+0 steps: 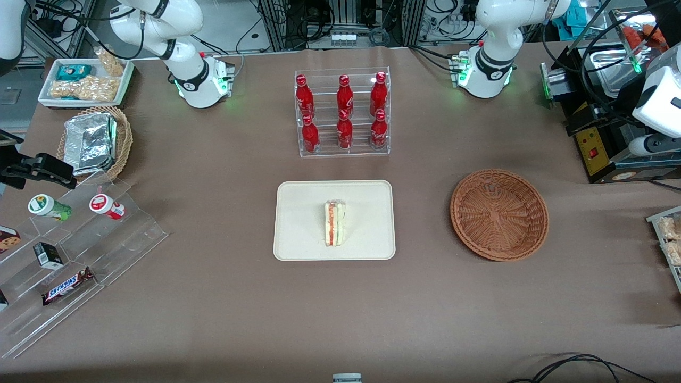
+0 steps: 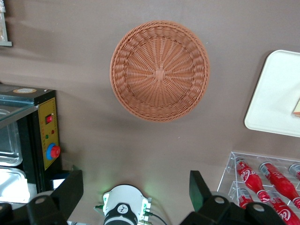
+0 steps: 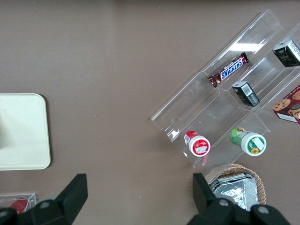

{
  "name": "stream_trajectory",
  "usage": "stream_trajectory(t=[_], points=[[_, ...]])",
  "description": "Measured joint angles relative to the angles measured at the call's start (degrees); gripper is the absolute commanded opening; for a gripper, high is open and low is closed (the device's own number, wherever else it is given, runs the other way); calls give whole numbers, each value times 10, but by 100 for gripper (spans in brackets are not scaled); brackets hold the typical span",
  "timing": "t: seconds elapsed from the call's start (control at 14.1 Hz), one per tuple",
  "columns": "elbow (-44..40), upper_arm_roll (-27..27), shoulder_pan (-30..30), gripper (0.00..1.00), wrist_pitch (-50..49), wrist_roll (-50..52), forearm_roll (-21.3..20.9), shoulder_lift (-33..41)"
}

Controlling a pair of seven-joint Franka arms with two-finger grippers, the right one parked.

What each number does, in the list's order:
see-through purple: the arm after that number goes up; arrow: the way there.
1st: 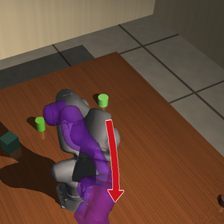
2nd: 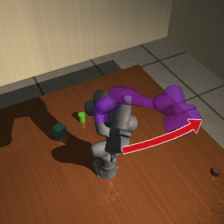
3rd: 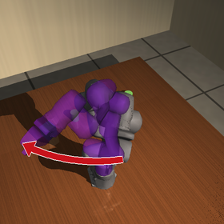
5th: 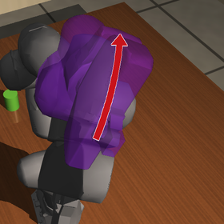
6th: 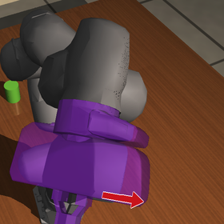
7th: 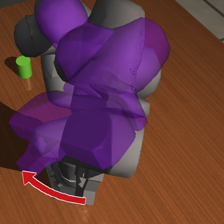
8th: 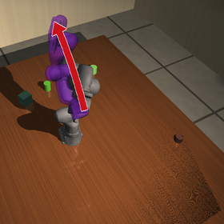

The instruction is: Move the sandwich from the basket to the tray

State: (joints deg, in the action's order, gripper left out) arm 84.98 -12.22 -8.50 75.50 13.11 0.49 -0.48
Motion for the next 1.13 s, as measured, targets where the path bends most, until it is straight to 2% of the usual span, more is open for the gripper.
stream_trajectory(t=[0.28,1.13], points=[[9,-1,0,100,79,0,1,-3],[20,-6,2,100,103,-9,-12,-2]])
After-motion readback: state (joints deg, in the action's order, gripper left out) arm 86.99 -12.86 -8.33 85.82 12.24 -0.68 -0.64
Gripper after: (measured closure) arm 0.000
